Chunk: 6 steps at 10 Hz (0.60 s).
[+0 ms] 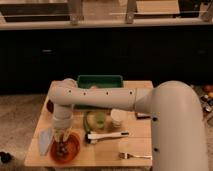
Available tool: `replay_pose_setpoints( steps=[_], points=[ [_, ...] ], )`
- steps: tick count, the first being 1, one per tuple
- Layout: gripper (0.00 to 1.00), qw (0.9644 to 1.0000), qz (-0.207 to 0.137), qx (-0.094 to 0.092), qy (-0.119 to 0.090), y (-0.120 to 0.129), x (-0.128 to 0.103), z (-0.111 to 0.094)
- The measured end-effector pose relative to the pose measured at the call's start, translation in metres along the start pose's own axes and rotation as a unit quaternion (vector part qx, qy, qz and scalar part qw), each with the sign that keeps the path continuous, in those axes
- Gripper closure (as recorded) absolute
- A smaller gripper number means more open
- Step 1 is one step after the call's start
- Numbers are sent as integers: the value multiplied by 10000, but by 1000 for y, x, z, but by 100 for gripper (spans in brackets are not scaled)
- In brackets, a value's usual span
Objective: Place grapes in red bowl
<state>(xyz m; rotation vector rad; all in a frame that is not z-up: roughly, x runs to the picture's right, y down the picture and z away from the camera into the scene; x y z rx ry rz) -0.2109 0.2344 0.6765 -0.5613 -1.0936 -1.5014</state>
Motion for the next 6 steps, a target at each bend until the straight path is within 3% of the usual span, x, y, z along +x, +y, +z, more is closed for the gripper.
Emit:
replay_pose_setpoints(
  steps=[6],
  points=[
    [22, 10000, -21, -19, -17, 8, 4, -3]
  ],
)
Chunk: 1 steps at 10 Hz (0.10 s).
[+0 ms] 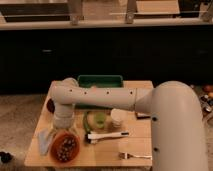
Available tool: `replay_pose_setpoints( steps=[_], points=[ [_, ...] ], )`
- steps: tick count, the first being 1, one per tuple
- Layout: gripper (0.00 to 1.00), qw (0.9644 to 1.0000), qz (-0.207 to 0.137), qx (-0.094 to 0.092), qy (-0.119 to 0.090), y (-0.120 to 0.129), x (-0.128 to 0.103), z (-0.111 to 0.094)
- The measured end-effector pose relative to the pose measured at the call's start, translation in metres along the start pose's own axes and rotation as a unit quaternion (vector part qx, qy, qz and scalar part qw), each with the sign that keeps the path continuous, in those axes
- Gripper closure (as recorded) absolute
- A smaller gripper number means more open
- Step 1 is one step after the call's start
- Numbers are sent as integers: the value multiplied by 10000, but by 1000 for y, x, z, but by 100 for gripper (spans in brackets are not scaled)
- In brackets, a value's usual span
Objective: Place grapes in red bowl
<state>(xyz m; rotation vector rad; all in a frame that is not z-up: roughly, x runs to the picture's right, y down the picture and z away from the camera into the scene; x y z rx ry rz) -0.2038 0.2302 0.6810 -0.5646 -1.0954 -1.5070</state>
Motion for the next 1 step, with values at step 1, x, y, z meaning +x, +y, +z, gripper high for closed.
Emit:
replay_pose_setpoints(
  steps=[1],
  points=[
    [22, 10000, 21, 1, 20, 3, 1, -3]
  ],
)
